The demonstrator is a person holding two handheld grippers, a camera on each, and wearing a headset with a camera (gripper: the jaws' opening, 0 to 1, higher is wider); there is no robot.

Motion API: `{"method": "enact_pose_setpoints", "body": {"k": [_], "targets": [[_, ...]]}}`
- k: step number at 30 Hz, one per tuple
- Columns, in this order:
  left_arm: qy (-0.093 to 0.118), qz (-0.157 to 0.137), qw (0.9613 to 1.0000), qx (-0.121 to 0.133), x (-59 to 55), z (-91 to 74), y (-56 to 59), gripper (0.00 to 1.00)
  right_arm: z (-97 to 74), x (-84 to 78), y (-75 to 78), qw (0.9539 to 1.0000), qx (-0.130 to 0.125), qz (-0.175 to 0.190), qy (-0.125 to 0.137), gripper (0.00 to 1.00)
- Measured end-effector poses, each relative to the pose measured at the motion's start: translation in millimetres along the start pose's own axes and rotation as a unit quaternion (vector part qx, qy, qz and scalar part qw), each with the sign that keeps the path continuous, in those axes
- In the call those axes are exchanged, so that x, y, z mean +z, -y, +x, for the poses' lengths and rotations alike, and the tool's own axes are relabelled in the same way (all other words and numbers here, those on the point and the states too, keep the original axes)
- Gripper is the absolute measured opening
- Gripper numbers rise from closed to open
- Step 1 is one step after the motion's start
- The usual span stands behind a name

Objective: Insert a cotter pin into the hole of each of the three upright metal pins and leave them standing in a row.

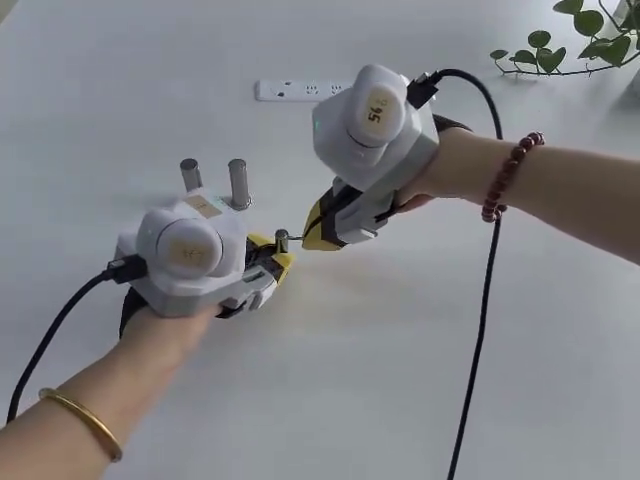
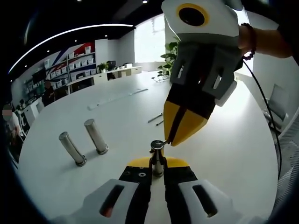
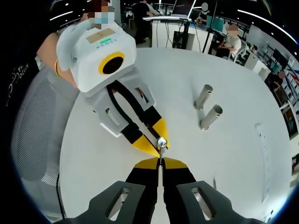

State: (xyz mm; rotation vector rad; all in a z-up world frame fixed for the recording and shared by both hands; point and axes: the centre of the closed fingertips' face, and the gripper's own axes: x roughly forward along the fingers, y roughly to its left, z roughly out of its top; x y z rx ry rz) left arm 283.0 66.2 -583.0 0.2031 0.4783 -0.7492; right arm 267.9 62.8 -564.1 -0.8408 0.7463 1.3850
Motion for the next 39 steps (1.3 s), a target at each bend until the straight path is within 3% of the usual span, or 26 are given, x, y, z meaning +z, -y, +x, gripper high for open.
{"method": "enact_pose_setpoints", "body": {"k": [14,18,25,39], "targets": [[0.007,-0.006,0.9999,0.012,0.0,0.7,0.7,0.07,4.3,6.6,0.2,0.9999,-0.008,-0.010,0.008,0.00],[0.006,-0.008,0.9998,0.015,-0.2,1.0,0.5,0.07,1.9,3.3,0.2,0.9999,-0.012,-0.006,0.004,0.08],[0.007,-0.012,0.9997,0.020,-0.3,1.0,0.7,0.07,-6.9,1.1,2.1,0.9997,-0.020,0.004,0.012,0.00],[0.011,-0.024,0.9993,0.025,0.1,1.0,1.2,0.07,-3.5,6.9,1.5,0.9994,-0.021,0.011,0.025,0.00]]}}
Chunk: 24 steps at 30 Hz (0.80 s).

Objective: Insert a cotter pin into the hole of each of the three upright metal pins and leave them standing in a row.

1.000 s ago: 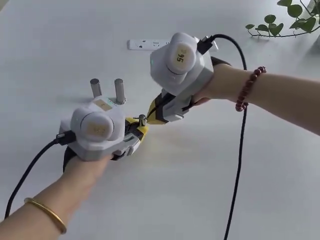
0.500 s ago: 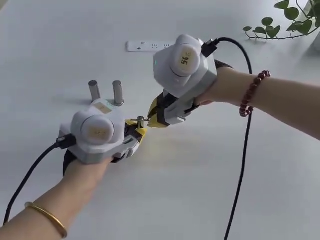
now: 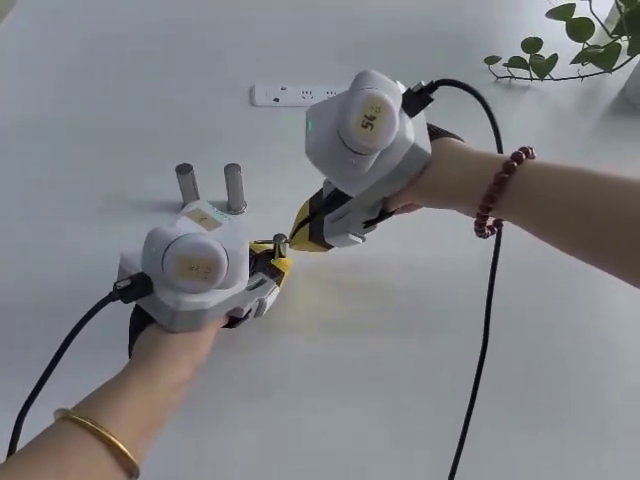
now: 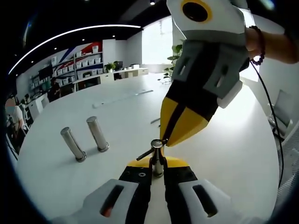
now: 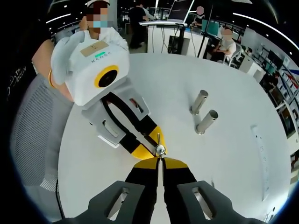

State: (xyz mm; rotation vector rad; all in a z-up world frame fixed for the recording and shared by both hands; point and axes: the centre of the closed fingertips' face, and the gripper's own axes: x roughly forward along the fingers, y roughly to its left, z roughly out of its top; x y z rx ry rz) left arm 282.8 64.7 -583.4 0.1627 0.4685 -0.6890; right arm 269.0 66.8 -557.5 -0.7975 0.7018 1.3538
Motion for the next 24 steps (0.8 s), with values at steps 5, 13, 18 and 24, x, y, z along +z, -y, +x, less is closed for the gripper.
{"method": "enact_pose_setpoints", "body": {"k": [5,13,18,24], "targets": [[0.000,-0.001,1.0000,0.000,0.2,0.6,0.3,0.07,1.4,0.9,-1.3,1.0000,0.004,0.007,0.006,0.00],[0.001,-0.002,1.0000,0.002,0.7,1.3,0.8,0.07,3.8,9.8,-1.9,0.9993,0.003,0.024,0.030,0.08],[0.001,-0.004,1.0000,0.004,0.6,1.8,0.5,0.07,9.0,10.7,0.2,0.9992,0.000,0.024,0.033,0.06],[0.001,-0.004,1.0000,0.005,0.6,2.3,0.1,0.07,9.3,12.1,2.7,0.9991,0.002,0.020,0.038,0.04]]}}
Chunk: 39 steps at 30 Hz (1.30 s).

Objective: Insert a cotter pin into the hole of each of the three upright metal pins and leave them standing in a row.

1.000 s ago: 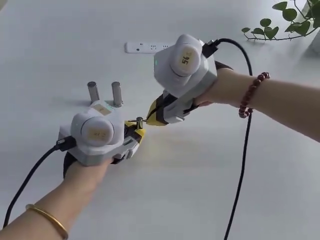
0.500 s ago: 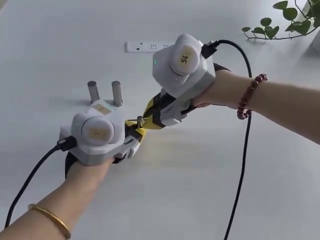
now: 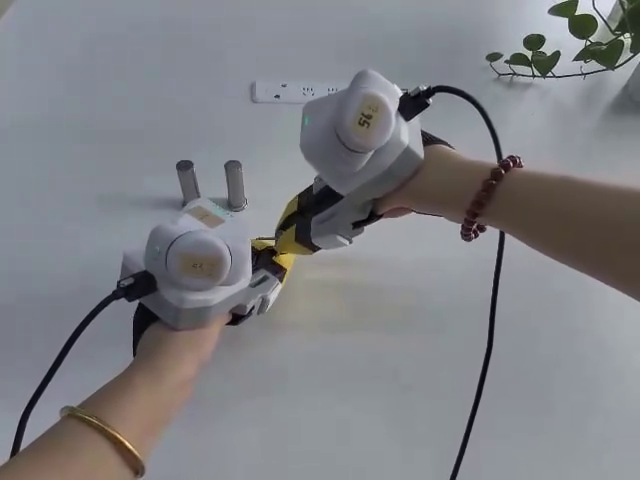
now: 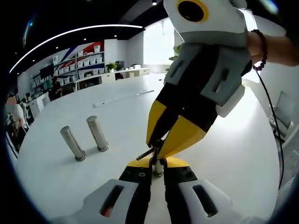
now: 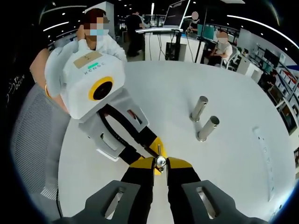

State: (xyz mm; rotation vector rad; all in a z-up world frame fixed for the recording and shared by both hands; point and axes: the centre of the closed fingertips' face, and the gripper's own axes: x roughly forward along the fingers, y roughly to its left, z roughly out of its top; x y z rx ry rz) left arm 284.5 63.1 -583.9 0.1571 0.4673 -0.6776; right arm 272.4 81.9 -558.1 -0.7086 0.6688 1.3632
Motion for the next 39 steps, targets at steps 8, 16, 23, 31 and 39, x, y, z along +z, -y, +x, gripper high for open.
{"method": "enact_pose_setpoints", "body": {"k": [8,16,23,31,39], "targets": [[-0.003,0.007,1.0000,0.005,-0.3,-2.3,-6.0,0.07,1.4,5.5,0.7,0.9999,0.002,0.011,0.009,0.04],[0.000,-0.001,0.9999,0.012,0.7,-8.6,-24.2,0.07,8.1,20.7,6.4,0.9998,0.002,0.010,0.019,0.04],[-0.007,0.002,0.9998,0.019,-5.0,-17.4,-39.5,0.07,21.9,34.3,9.8,0.9995,0.008,0.008,0.028,0.04],[-0.011,-0.010,0.9998,0.016,-12.7,-23.8,-52.0,0.07,34.6,44.2,9.5,0.9992,0.017,0.011,0.035,0.04],[-0.004,-0.018,0.9997,0.015,-14.2,-26.3,-57.1,0.07,39.5,50.0,9.9,0.9990,0.021,0.015,0.037,0.04]]}}
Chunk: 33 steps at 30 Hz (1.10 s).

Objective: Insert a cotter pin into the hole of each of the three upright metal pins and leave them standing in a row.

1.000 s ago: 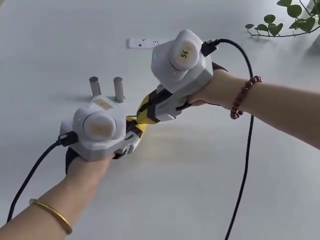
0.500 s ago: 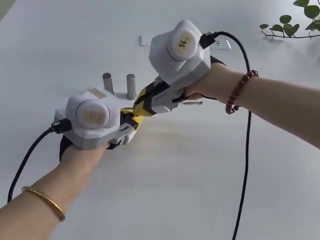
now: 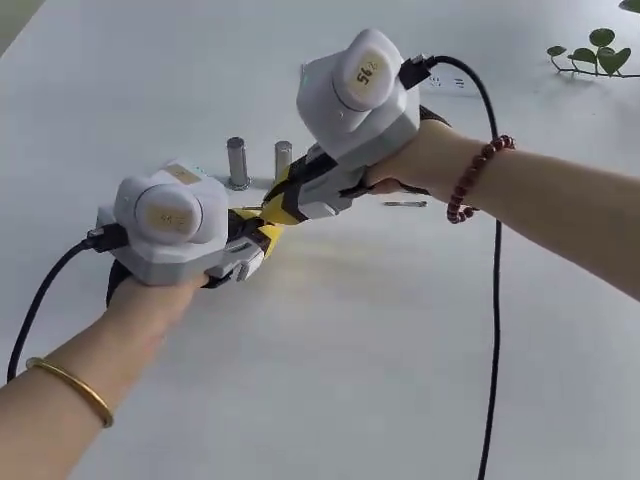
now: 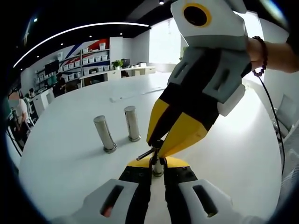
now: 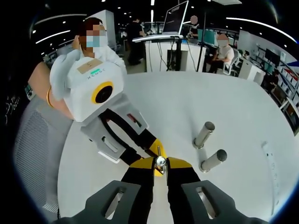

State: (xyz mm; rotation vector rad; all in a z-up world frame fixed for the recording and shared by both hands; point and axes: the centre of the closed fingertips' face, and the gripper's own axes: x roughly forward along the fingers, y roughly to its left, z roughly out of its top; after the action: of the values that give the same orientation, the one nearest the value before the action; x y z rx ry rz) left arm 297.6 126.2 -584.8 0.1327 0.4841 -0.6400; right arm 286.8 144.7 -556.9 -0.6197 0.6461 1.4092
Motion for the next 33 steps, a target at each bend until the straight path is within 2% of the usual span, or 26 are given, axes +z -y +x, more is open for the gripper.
{"method": "enact_pose_setpoints", "body": {"k": [4,8,14,16,18,23,26,30,32,33], "targets": [[0.000,-0.014,0.9999,-0.003,-0.2,-0.2,0.4,0.07,-0.3,-0.3,-1.2,1.0000,0.000,-0.002,-0.005,0.04],[-0.009,-0.010,0.9999,0.001,-3.2,-1.3,1.4,0.08,-0.8,-1.7,-1.5,0.9999,0.000,-0.009,-0.009,0.04],[-0.017,-0.018,0.9997,0.006,-9.0,-4.3,-1.9,0.15,1.1,-6.2,0.0,0.9997,-0.004,-0.015,-0.018,0.05],[-0.017,-0.021,0.9996,0.007,-9.3,-6.0,-2.5,0.16,0.8,-7.7,-0.8,0.9997,-0.005,-0.016,-0.020,0.09],[-0.016,-0.021,0.9996,0.007,-8.8,-7.6,-2.4,0.19,-0.3,-6.6,-1.0,0.9999,-0.008,-0.004,-0.013,0.14],[-0.014,-0.022,0.9996,0.009,-5.6,-12.5,-1.9,0.26,-8.7,0.0,1.2,0.9997,-0.009,0.022,0.012,0.16],[-0.015,-0.022,0.9996,0.012,-5.5,-17.1,-0.9,0.31,-16.5,3.9,7.3,0.9990,-0.019,0.032,0.026,0.17],[-0.017,-0.022,0.9995,0.013,-6.7,-24.7,-1.2,0.38,-26.5,8.2,27.1,0.9951,-0.056,0.061,0.055,0.17],[-0.014,-0.025,0.9995,0.014,-6.1,-27.9,-1.7,0.41,-30.6,8.3,38.5,0.9924,-0.074,0.076,0.063,0.18],[-0.012,-0.027,0.9995,0.015,-5.3,-29.5,-2.0,0.42,-31.3,8.2,42.2,0.9922,-0.080,0.072,0.063,0.18]]}}
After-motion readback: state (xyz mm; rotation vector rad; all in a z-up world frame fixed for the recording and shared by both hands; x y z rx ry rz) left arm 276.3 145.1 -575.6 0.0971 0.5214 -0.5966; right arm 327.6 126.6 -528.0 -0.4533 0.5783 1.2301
